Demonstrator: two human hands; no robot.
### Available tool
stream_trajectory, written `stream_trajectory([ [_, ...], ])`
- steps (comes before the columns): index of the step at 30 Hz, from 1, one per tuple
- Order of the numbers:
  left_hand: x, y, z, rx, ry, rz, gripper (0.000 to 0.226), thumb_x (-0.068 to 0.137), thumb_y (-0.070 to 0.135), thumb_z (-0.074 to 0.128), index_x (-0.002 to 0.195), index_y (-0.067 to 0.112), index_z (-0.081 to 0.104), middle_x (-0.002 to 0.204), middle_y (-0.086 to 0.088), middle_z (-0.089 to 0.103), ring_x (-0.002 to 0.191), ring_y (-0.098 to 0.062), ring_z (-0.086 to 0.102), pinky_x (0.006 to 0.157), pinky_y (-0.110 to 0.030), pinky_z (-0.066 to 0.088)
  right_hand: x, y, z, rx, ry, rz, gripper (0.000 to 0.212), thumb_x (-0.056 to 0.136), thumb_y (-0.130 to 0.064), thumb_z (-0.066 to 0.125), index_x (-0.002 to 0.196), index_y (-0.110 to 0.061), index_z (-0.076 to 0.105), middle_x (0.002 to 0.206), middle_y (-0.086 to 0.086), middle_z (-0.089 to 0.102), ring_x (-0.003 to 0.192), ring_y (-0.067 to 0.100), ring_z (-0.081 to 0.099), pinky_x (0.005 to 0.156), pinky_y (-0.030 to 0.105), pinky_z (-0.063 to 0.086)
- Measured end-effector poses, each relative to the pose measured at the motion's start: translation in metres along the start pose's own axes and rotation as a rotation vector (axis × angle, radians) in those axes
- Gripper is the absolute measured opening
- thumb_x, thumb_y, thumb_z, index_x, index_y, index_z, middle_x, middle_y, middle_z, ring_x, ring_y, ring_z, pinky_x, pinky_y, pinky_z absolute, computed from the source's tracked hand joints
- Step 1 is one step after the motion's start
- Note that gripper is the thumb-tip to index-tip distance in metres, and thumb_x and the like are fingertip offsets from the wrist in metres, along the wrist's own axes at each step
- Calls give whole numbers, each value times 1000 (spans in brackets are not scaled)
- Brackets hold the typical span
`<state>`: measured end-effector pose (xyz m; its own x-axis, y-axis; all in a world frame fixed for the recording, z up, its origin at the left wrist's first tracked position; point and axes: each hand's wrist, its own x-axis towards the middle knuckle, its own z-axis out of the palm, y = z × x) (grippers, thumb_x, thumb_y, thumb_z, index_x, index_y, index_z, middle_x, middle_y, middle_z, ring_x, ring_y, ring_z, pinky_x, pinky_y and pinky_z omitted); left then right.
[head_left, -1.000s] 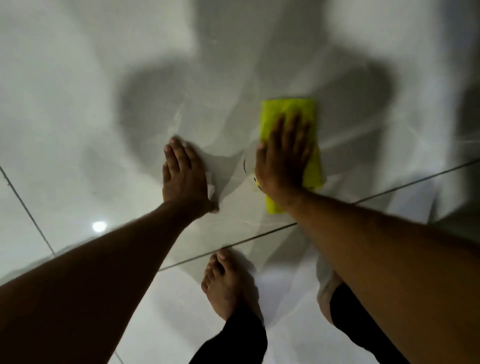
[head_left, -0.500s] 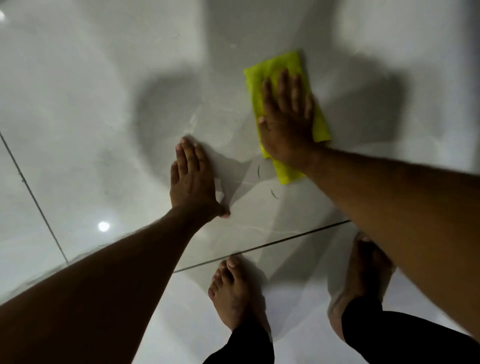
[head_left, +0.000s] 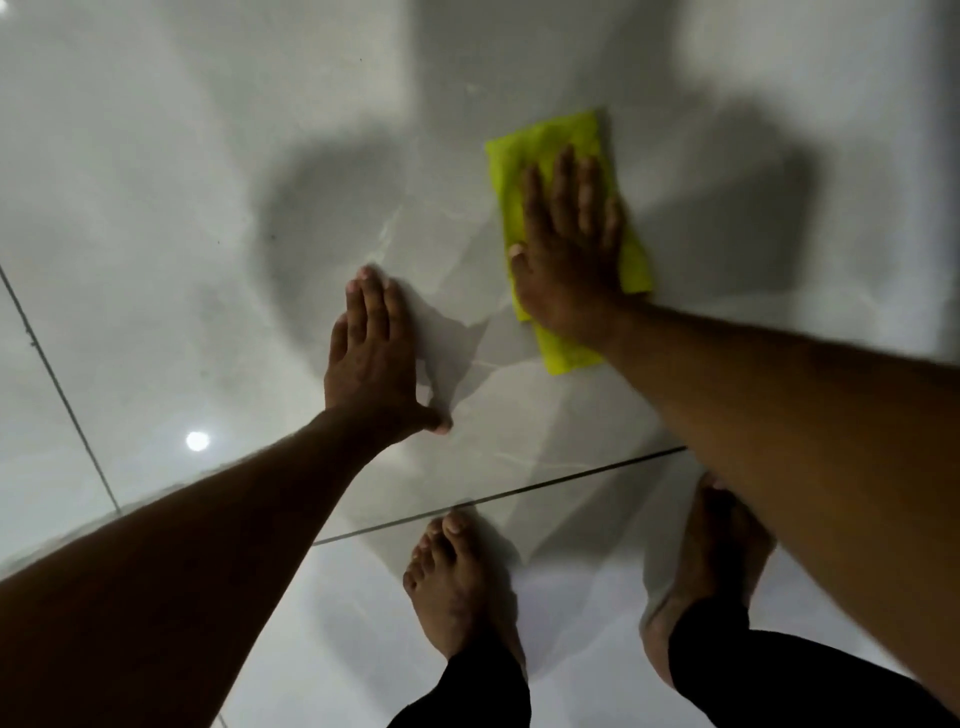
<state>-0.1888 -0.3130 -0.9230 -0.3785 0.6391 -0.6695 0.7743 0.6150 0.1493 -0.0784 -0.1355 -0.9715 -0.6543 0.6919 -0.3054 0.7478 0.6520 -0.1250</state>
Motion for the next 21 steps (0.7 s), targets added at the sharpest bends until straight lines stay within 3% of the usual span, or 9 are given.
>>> stream_trajectory([
  [4, -1, 0, -3, -13, -4, -5, 166, 37, 64, 87, 148, 4, -21, 158, -19, -27, 146, -33, -24, 121, -44, -2, -89, 15, 17, -94, -94, -422, 73, 90, -34, 45, 155, -21, 15, 164, 11, 14, 151, 35, 10, 119, 56, 15],
  [7, 0, 3, -4, -29, -16, -11, 166, 37, 63, 87, 147, 5, -23, 157, -19, -29, 145, -33, -26, 120, -46, -3, -134, 96, 19, -134, -109, -508, 68, 92, -34, 46, 154, -21, 20, 161, 12, 23, 150, 35, 16, 117, 52, 19],
  [10, 1, 2, -2, -21, -24, -9, 167, 37, 65, 87, 147, 6, -24, 156, -18, -31, 144, -34, -27, 119, -47, -4, -104, 148, 8, -178, -67, -230, 68, 94, -34, 47, 153, -14, 21, 157, 23, 29, 142, 44, 29, 112, 57, 26],
  [14, 2, 7, -2, -32, -35, -33, 168, 35, 59, 90, 146, 4, -25, 156, -20, -30, 144, -36, -26, 118, -49, -3, -37, 103, -4, 73, 4, 473, 69, 98, -46, 27, 156, -15, 4, 163, 19, 1, 150, 41, 1, 121, 52, 7],
  [16, 2, 9, -2, -43, -45, -53, 168, 35, 55, 92, 146, 3, -24, 156, -21, -30, 144, -37, -26, 118, -50, -2, -23, 58, -7, 162, 3, 596, 72, 99, -51, 28, 156, -14, 2, 163, 19, -1, 150, 41, -2, 121, 50, 6],
  [18, 2, 9, -2, -44, -43, -48, 168, 36, 55, 92, 146, 3, -24, 156, -22, -29, 144, -37, -26, 119, -51, -2, -39, 16, 1, 160, -28, 495, 72, 98, -49, 33, 156, -19, 3, 164, 16, -1, 150, 39, -2, 120, 52, 10],
  [21, 2, 7, -3, -19, -50, -30, 167, 36, 60, 89, 146, 3, -23, 156, -22, -29, 144, -37, -25, 119, -50, -1, -103, -4, 16, 88, -68, -8, 77, 89, -39, 50, 155, -22, 14, 164, 13, 11, 150, 38, 8, 118, 57, 16],
])
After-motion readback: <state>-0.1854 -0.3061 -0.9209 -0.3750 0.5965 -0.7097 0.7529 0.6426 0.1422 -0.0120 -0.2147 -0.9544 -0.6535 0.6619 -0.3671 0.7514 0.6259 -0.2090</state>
